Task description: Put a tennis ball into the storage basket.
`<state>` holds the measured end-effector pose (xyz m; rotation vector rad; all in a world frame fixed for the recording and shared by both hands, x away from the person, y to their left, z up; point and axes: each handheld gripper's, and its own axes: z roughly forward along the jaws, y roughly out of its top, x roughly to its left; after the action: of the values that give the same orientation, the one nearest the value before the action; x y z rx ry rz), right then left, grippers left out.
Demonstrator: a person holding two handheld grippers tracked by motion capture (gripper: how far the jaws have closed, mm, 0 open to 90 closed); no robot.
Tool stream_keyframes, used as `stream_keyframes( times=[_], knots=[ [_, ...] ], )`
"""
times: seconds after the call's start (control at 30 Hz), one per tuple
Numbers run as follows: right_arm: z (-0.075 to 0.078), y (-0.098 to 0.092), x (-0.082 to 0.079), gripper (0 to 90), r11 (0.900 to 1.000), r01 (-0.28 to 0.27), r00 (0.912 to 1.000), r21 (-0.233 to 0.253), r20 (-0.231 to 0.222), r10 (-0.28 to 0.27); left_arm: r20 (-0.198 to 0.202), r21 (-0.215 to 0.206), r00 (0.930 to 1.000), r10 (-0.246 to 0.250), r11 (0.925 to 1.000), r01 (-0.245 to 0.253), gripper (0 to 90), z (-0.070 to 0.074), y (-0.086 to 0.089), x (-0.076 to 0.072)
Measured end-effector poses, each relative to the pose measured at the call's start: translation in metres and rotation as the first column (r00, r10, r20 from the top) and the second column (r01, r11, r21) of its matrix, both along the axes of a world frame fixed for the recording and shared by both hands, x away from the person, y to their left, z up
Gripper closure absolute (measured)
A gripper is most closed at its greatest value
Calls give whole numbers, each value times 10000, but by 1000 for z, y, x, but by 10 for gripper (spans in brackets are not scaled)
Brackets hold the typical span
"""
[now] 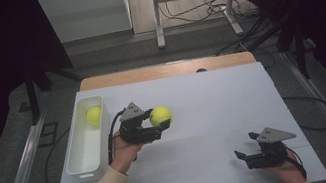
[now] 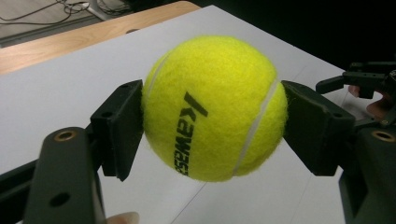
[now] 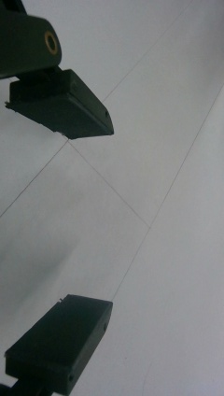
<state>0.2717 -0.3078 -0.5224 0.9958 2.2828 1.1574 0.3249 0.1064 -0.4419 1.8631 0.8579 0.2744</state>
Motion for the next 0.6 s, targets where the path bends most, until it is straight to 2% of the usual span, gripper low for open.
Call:
stream_keyframes(
  times=[0.6],
  knots=[
    [0, 0, 0, 139, 10000, 23, 10000, -10, -3, -23, 205, -135, 9972, 717, 9974, -715, 267, 10, 35, -11]
  ],
)
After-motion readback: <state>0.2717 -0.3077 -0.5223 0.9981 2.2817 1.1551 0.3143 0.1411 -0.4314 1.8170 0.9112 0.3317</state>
